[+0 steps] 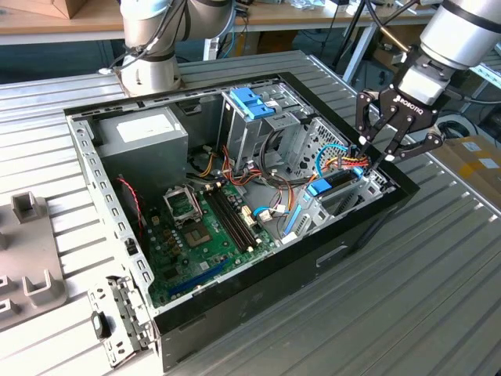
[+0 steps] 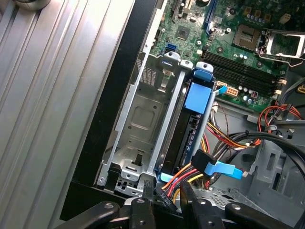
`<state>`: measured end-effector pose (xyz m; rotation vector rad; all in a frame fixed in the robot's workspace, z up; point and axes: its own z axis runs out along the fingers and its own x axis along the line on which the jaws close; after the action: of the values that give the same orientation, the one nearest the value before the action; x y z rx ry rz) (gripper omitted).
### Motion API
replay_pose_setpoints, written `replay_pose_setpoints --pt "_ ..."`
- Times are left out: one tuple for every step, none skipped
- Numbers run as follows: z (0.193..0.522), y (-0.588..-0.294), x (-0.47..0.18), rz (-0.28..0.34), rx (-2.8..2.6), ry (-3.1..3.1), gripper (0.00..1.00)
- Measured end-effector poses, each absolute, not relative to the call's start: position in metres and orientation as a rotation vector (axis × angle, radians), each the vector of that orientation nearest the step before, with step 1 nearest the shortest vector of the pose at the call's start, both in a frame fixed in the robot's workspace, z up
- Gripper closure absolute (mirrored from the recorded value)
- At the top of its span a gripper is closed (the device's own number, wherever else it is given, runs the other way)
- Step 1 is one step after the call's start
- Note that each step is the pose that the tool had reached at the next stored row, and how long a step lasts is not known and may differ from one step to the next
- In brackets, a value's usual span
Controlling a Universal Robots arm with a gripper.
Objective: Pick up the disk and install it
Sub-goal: 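Insert the first disk wire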
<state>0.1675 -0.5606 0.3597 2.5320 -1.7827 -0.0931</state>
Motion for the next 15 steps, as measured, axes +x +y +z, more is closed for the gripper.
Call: replay_pose_setpoints --pt "0.3596 -0.5606 0.1675 -0.093 2.532 -1.783 0.64" --pt "0.3596 -0.5606 0.1675 -0.093 2.532 -1.783 0.64" --pt "0.3596 -0.5606 0.1675 -0.093 2.532 -1.783 0.64" --pt "0.3596 -0.5606 0.1675 -0.093 2.532 -1.783 0.64" --pt "0.3596 -0.5606 0.1675 -0.093 2.532 -1.783 0.64" --pt "0.3595 -0.5606 0.1675 -0.093 2.532 -1.783 0.64" --pt "0.3595 -0.5606 0.1675 -0.093 2.532 -1.783 0.64" --pt "0.3595 -0.5606 0.1675 -0.093 2.532 -1.783 0.65" --pt "0.3595 -0.5606 0.1675 -0.093 2.532 -1.783 0.72" --pt "0.3595 -0.5606 0.1675 -0.093 2.532 -1.783 0.83" --pt "0.3594 -0.5606 0.1675 -0.093 2.532 -1.783 0.83" --pt "0.3594 -0.5606 0.1675 -0.093 2.532 -1.783 0.83" --pt "0.3593 -0.5606 0.1675 -0.093 2.532 -1.783 0.83" --pt "0.3593 -0.5606 0.1675 -0.093 2.532 -1.783 0.83" --pt "0.3593 -0.5606 0.1675 -0.093 2.532 -1.783 0.83"
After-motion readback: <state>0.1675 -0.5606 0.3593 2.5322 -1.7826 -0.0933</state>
